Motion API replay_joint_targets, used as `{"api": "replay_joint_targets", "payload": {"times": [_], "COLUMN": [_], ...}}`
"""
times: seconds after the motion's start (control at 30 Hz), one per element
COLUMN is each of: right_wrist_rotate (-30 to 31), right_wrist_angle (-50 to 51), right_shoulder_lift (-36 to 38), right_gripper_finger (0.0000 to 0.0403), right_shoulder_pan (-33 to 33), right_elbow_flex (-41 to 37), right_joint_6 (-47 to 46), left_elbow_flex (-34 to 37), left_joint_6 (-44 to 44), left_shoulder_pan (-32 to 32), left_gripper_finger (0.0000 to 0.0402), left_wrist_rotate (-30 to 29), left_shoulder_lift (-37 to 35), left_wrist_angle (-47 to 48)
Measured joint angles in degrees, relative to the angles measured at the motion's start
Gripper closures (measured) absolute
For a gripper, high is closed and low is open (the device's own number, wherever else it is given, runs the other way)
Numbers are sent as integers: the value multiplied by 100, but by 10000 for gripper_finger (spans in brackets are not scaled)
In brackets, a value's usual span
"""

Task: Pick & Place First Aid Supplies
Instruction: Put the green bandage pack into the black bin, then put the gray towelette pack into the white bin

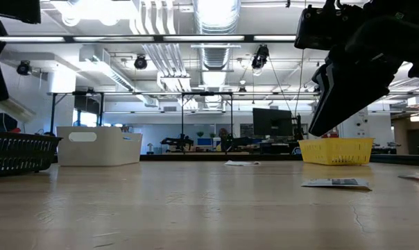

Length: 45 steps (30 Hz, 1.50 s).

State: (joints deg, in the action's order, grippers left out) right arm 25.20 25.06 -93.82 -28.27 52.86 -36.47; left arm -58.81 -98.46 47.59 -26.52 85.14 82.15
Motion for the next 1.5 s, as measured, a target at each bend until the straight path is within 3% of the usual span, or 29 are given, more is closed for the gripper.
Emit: {"api": "replay_joint_targets", "payload": {"times": [0.43, 0.83, 1.03, 1.17, 1.3, 1.5], "right_wrist_rotate": [1, 1, -240, -603, -744, -774], "right_wrist_angle": [-13, -13, -5, 8, 26, 201], "right_shoulder_lift": [0, 0, 5, 31, 33, 33], "right_gripper_finger": [331, 344, 351, 357, 364, 373], "right_shoulder_pan": [0, 0, 1, 2, -38, -216], "right_elbow_flex": [1, 0, 0, 0, 4, 7], "right_joint_6": [-1, 0, 9, 35, 60, 59], "left_elbow_flex": [356, 566, 449, 197, -122, -402], "left_joint_6": [-170, -346, -306, -180, 222, 1636], "left_shoulder_pan": [-2, -2, -3, -2, -3, -73], "left_gripper_finger": [391, 308, 294, 294, 294, 294], "left_wrist_rotate": [472, 471, 462, 24, -926, -2160], "left_shoulder_lift": [7, 9, -144, -251, -267, -267], "left_wrist_angle": [-358, -365, -343, -353, -484, -1587]}}
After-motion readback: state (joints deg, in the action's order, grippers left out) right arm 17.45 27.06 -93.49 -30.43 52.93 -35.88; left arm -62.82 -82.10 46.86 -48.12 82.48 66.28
